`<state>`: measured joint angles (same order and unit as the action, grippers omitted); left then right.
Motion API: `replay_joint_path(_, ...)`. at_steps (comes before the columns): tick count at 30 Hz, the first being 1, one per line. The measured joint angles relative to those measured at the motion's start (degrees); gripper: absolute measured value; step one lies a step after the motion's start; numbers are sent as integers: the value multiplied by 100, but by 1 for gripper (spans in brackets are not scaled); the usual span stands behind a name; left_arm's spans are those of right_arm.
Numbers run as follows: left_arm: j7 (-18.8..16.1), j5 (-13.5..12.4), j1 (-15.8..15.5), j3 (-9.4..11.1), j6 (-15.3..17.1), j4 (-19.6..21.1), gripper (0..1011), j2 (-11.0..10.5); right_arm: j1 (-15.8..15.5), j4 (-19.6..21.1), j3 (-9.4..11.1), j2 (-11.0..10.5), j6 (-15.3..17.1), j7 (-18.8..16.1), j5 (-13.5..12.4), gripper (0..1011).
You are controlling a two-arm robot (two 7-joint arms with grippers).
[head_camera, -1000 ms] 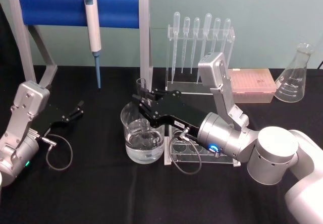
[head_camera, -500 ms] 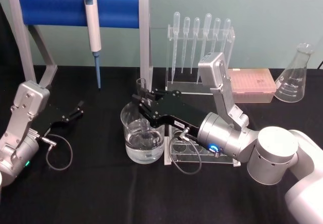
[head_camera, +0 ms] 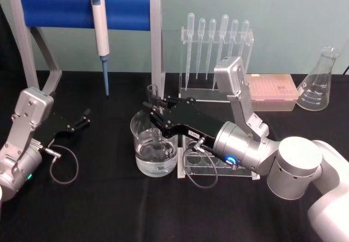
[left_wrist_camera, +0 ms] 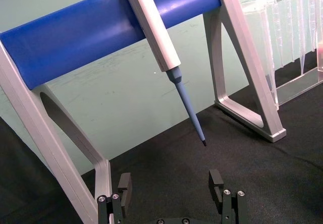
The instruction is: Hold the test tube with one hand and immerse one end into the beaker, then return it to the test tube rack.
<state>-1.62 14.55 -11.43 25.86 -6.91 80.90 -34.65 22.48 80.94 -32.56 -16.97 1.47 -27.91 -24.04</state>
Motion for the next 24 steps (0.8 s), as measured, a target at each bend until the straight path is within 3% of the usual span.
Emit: replay_joint_path(24,0,0,0,0,0,0,1000,0,0,0,0,0,0,0,0,224)
